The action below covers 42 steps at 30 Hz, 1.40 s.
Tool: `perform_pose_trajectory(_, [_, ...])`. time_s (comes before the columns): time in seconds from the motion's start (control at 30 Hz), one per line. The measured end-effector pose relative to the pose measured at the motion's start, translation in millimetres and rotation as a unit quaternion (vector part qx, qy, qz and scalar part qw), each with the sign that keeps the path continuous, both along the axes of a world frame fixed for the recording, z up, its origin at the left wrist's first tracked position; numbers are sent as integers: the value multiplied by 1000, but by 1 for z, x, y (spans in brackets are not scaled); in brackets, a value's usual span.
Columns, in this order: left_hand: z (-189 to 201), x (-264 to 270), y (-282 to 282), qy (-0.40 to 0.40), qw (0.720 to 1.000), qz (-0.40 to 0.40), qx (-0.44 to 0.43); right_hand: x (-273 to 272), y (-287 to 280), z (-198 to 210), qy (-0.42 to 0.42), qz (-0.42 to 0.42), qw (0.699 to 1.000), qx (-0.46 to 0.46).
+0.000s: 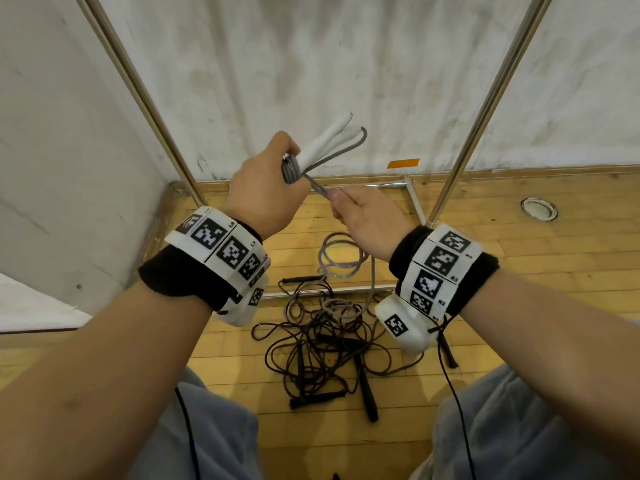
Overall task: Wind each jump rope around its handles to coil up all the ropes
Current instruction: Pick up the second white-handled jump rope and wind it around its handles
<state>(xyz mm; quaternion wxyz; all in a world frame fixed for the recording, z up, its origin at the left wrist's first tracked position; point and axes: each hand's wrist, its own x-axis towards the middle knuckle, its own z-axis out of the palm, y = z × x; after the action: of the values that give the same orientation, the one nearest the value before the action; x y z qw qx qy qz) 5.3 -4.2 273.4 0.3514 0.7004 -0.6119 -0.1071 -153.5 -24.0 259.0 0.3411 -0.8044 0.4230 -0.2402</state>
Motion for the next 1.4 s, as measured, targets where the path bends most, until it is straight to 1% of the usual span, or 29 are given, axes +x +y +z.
perform_pose_trajectory(0.07, [-7, 4, -2, -75, 997, -1, 30, -3, 3, 3, 41, 16, 999, -18])
perform_pose_trajectory(0.13, [-15, 5, -5, -126, 990, -15, 56, -5, 5, 6, 55, 21, 998, -22])
perform_pose_trajectory(0.2, [-23, 3, -8, -143, 986, -28, 75, -6, 5, 9, 60, 25, 998, -15])
perform_pose_trajectory(0.33, [-29, 2, -11, -181, 974, -35, 131, -11, 6, 12, 110, 60, 992, -14])
perform_pose_trajectory(0.4, [-30, 3, -9, -203, 967, -35, 147, -16, 5, 12, 121, 71, 990, -18])
perform_pose_trajectory(0.57, [-33, -18, 0, -256, 950, -74, 160, -27, -6, 13, 93, 34, 990, -104])
perform_pose_trajectory(0.63, [-35, -26, 3, -273, 946, -90, 152, -32, -12, 14, 105, 23, 984, -140])
perform_pose_trajectory(0.73, [-37, -31, 4, -284, 944, -91, 141, -39, -19, 14, 143, 13, 976, -163])
perform_pose_trajectory(0.8, [-34, -33, 5, -280, 942, -100, 158, -42, -25, 15, 165, -9, 971, -174])
perform_pose_trajectory(0.87, [-32, -34, 6, -265, 941, -121, 173, -47, -33, 15, 169, -47, 971, -165])
perform_pose_trajectory(0.97, [-28, -34, 9, -227, 945, -159, 172, -52, -45, 16, 164, -84, 975, -122])
perform_pose_trajectory(1.07, [-20, -30, 12, -195, 950, -196, 148, -58, -54, 16, 99, -55, 993, -20])
perform_pose_trajectory(1.13, [-15, -29, 16, -165, 953, -217, 128, -58, -54, 15, 65, -32, 997, 29])
perform_pose_trajectory(1.17, [-12, -29, 18, -148, 956, -225, 119, -56, -53, 15, 64, -28, 996, 46])
perform_pose_trajectory(1.23, [-7, -30, 22, -111, 960, -235, 101, -52, -52, 13, 30, -19, 995, 98])
perform_pose_trajectory(1.3, [-4, -30, 24, -64, 970, -220, 75, -46, -49, 8, -56, -20, 973, 224])
perform_pose_trajectory(1.33, [-2, -30, 24, -39, 977, -201, 56, -41, -45, 4, -46, -13, 971, 234])
perform_pose_trajectory(1.37, [-1, -29, 23, -13, 983, -176, 39, -34, -37, 2, -24, -22, 977, 213])
perform_pose_trajectory(1.4, [0, -28, 21, 14, 988, -151, 22, -29, -33, -7, -9, -9, 988, 154])
